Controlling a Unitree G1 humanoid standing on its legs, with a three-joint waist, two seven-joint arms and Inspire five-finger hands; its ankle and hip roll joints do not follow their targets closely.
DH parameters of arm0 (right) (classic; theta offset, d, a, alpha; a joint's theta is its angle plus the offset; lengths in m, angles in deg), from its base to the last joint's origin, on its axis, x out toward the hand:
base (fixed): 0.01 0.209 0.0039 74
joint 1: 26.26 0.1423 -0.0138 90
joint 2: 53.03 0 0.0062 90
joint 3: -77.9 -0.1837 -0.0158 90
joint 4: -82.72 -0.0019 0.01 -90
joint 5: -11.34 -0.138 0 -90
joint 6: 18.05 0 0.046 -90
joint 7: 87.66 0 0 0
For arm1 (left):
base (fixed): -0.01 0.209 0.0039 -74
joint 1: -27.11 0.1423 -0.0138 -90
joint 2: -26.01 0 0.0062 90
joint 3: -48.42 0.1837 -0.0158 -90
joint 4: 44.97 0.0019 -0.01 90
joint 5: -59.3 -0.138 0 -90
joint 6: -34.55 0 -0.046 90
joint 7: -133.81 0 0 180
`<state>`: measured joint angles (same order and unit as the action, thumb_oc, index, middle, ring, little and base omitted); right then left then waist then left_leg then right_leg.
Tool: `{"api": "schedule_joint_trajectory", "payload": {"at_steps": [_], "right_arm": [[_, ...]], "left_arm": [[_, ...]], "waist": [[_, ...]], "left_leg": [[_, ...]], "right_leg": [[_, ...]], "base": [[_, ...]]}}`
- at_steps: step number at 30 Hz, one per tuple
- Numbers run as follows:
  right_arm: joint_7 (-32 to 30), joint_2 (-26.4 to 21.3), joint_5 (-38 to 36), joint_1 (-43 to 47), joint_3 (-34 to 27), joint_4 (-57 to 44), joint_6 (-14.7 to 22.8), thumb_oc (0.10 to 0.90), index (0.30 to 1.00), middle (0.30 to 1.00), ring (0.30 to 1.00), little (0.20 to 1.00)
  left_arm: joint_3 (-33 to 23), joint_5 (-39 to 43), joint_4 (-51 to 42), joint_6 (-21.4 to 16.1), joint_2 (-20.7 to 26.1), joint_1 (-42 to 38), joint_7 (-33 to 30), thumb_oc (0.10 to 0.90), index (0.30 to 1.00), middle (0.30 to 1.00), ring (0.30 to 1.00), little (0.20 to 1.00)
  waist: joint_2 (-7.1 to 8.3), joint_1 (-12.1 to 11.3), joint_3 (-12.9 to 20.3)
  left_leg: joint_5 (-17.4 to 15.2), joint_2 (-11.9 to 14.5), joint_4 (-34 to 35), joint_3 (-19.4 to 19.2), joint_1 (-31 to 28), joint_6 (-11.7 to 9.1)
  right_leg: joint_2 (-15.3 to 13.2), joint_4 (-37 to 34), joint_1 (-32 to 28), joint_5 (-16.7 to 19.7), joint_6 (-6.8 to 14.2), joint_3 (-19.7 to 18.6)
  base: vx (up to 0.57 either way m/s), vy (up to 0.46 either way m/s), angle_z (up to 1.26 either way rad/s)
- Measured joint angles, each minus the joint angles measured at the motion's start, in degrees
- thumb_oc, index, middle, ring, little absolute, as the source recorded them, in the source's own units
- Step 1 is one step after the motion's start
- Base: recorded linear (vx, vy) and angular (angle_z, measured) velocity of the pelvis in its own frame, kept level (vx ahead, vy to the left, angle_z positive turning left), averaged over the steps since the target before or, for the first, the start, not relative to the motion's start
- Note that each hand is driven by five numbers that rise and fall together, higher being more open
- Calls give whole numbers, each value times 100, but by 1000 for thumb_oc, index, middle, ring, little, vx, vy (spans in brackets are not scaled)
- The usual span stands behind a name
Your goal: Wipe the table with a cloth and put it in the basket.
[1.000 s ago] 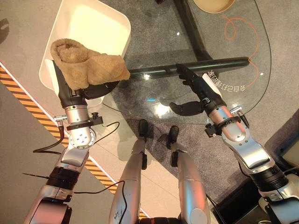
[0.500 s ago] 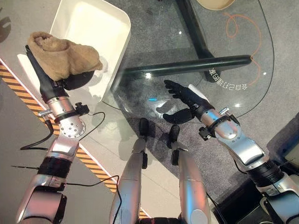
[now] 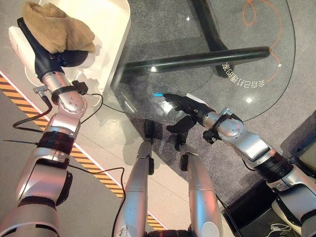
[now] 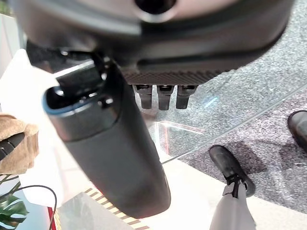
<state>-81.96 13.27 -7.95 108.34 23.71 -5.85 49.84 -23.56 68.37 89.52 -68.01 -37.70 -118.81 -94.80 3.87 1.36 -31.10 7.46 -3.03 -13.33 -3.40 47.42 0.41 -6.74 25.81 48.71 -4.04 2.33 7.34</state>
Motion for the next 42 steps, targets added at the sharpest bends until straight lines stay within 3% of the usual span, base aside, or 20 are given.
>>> {"api": "schedule_joint_trajectory", "payload": {"at_steps": [8,9,10,11,12,19,27,35,42], "right_arm": [[-4,-57,-287,223,189,35,68,800,900,900,900,900],[-4,-57,-300,219,198,43,80,800,900,900,900,900],[-4,-56,-339,209,218,61,103,800,900,900,900,900],[-3,-56,-340,200,245,85,138,800,900,900,900,900],[-3,-56,-340,192,256,101,153,800,900,900,900,900],[1,-49,-341,197,259,216,276,800,900,900,900,900],[44,-50,-337,163,255,217,281,800,900,900,900,900],[44,-48,-335,65,253,217,284,800,900,900,900,900],[32,-39,-324,-247,249,215,270,800,900,900,900,900]], "left_arm": [[393,258,701,397,95,-371,105,100,300,300,300,200],[406,300,730,428,94,-405,151,358,521,521,521,458],[439,364,824,468,94,-498,263,396,554,554,554,496],[496,424,937,497,95,-605,383,729,839,839,839,829],[540,512,975,504,97,-673,522,800,900,900,900,900],[604,580,1153,591,179,-902,1545,800,900,900,900,900],[622,565,1150,781,330,-922,1679,800,900,900,900,900],[620,574,1172,1210,340,-956,1311,800,900,900,900,900],[541,572,1041,1487,332,-732,163,800,900,900,900,900]], "waist": [[31,197,1],[46,208,1],[77,224,2],[97,230,4],[116,240,7],[158,355,11],[159,406,12],[159,411,12],[159,361,12]], "left_leg": [[-61,51,-296,87,386,3],[-61,52,-297,86,392,3],[-61,55,-306,84,399,3],[-62,58,-326,84,408,2],[-69,62,-351,84,423,1],[-106,64,-450,79,520,-7],[-122,62,-473,62,525,15],[-102,62,-468,49,459,38],[-39,47,-222,46,74,-20]], "right_leg": [[73,-3,216,83,-9,57],[74,-4,224,88,-9,56],[79,-4,230,100,-8,52],[79,-4,230,107,-7,52],[87,-4,235,114,-6,52],[97,-19,277,170,21,48],[94,-18,277,186,30,33],[88,3,233,187,29,21],[73,-13,-35,176,10,14]], "base": [[4,9,1],[0,0,0],[0,0,0],[0,0,0],[0,0,0],[0,0,0],[0,0,0],[-6,-9,0],[-33,-51,1]]}}
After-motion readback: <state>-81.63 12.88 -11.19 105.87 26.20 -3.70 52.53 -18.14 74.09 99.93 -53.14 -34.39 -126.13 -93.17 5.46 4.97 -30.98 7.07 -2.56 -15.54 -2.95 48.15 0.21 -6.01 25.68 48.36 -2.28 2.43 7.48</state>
